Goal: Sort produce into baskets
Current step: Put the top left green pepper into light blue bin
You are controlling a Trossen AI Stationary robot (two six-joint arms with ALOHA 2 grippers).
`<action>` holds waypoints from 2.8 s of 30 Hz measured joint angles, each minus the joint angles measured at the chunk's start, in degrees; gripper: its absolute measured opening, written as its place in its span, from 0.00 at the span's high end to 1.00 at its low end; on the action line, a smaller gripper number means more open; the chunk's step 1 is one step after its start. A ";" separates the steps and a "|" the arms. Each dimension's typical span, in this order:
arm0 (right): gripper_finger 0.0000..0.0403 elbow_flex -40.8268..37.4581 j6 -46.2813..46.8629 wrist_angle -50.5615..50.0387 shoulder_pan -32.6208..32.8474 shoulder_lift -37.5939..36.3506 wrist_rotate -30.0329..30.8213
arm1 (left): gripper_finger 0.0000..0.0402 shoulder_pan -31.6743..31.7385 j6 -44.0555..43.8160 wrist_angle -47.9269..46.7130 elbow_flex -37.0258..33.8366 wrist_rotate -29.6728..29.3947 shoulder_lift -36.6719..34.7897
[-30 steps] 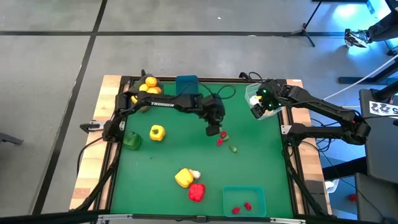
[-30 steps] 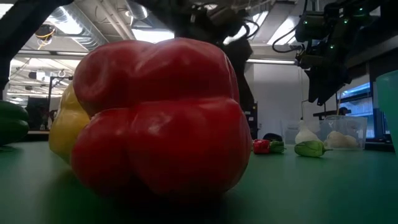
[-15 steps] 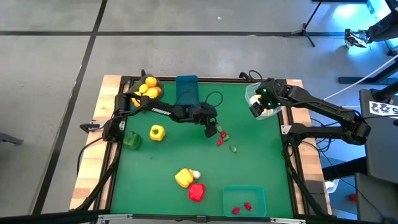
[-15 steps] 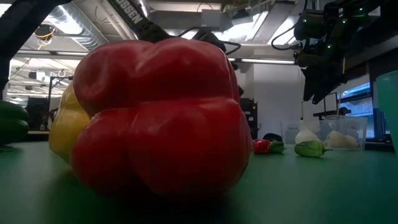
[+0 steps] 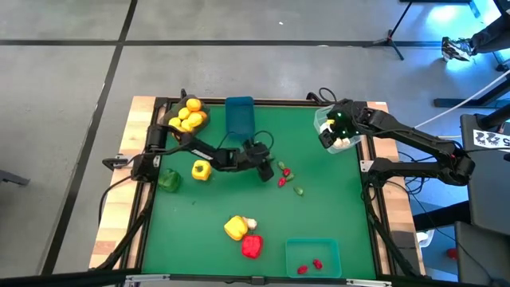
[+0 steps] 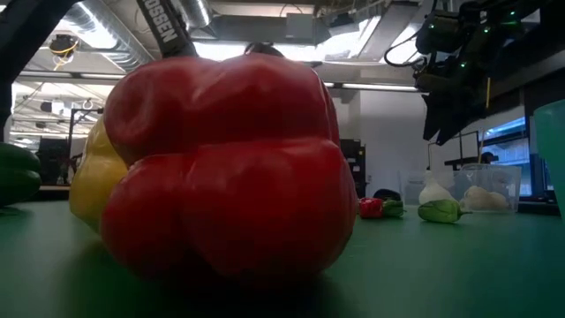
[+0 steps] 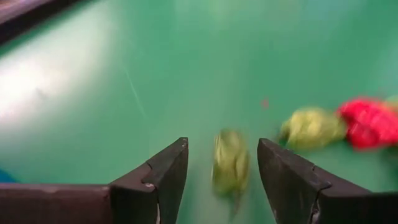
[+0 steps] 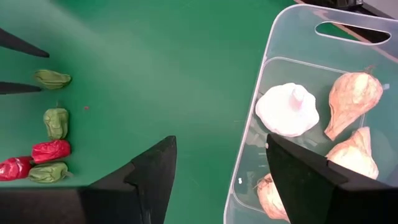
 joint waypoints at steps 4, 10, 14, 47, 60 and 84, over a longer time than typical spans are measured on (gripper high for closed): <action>0.40 0.00 0.02 -0.02 0.00 0.00 0.00 | 0.53 -0.83 0.77 4.22 -0.88 -0.37 0.52; 0.40 0.00 0.02 -0.02 0.00 0.00 0.02 | 0.53 -0.33 1.37 5.67 -0.85 -0.75 2.21; 0.40 0.00 0.02 -0.09 0.00 0.00 0.00 | 0.53 0.03 -0.25 5.90 -0.86 -1.07 4.06; 0.40 0.00 0.02 0.02 -0.02 0.02 0.02 | 0.79 -3.79 -2.39 7.48 -0.96 0.40 -2.26; 0.40 0.00 0.15 0.07 0.00 0.01 0.02 | 0.79 -9.93 0.36 9.41 -0.74 -0.13 -17.71; 0.40 -0.02 0.02 -0.31 0.04 0.02 -2.52 | 0.79 -20.06 3.09 7.43 18.89 16.01 -9.60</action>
